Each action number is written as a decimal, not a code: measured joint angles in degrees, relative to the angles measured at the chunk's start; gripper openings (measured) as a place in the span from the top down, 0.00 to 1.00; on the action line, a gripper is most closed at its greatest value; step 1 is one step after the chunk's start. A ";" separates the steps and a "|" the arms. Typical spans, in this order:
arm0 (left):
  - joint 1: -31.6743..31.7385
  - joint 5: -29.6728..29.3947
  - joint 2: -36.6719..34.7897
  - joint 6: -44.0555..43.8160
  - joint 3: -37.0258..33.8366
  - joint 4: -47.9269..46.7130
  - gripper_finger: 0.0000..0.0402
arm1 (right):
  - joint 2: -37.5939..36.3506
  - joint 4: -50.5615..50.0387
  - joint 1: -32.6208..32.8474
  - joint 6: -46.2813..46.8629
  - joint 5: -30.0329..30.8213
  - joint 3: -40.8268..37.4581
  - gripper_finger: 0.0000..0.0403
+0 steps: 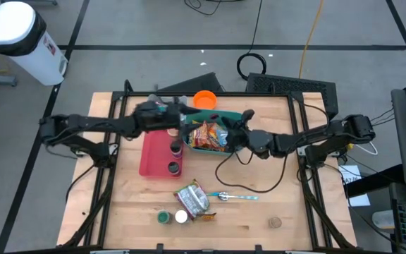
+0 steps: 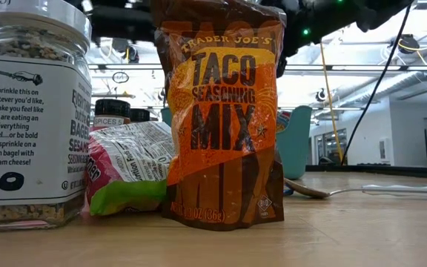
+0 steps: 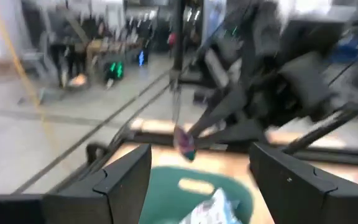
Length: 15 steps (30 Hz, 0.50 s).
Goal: Pick & Place Food Item
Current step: Put the violet spoon into the gray bin
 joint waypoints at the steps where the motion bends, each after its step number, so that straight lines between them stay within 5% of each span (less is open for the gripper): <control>1: -0.38 -1.69 1.55 0.10 1.80 -2.03 0.30 | -0.02 0.45 -0.07 0.02 -0.77 0.00 1.00; 5: -1.15 -8.91 6.19 0.00 7.99 -8.47 0.30 | -0.04 0.86 -0.06 -0.26 -1.58 0.00 1.00; 15: -1.60 -8.53 9.35 -3.23 10.04 -7.03 0.34 | -0.04 0.40 -0.02 0.87 -2.61 0.00 1.00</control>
